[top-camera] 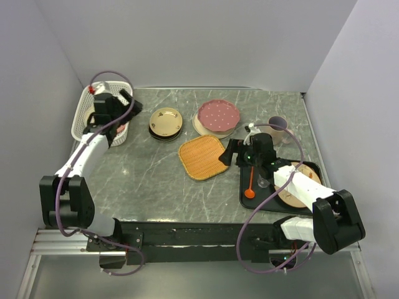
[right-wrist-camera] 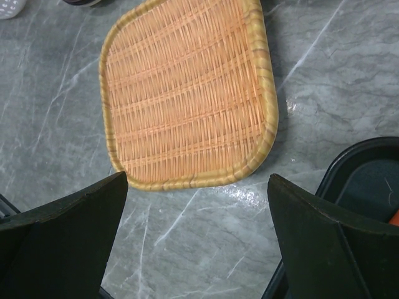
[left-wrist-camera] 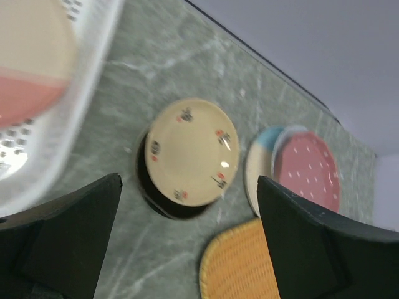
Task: Place the plates into the plastic bin on the countertop
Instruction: Pick up the plate at the center of the board.
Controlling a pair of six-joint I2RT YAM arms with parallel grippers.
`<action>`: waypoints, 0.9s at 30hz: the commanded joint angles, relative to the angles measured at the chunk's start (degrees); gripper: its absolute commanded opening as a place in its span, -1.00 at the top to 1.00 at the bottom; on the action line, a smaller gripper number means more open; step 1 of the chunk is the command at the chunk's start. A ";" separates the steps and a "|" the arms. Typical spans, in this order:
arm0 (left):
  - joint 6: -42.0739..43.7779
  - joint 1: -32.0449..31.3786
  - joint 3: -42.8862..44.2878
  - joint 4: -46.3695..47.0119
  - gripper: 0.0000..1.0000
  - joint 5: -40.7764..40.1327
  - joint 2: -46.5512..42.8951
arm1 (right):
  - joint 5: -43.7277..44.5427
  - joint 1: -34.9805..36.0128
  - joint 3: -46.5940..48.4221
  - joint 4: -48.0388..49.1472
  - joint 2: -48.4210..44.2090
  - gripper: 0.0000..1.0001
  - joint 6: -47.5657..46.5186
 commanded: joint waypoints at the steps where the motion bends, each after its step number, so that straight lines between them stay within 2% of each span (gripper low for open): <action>1: 0.66 -5.97 -1.65 3.37 -0.85 2.55 -1.99 | -2.14 0.47 1.27 2.03 0.63 -1.00 -0.80; 8: -1.62 -16.59 -6.92 7.42 -0.78 1.14 0.21 | -3.19 0.56 1.28 2.37 1.68 -1.00 -0.89; 11: -2.94 -19.32 -8.33 9.70 -0.75 0.97 1.35 | -4.07 0.65 1.10 2.81 2.04 -1.00 -0.98; 19: -4.96 -23.81 -9.91 12.07 -0.67 1.76 5.65 | -4.34 0.65 0.66 3.17 2.47 -1.00 -1.16; 27: -5.58 -24.52 -12.72 12.78 -0.62 0.71 6.27 | -4.86 0.74 0.75 3.43 4.14 -1.00 -1.07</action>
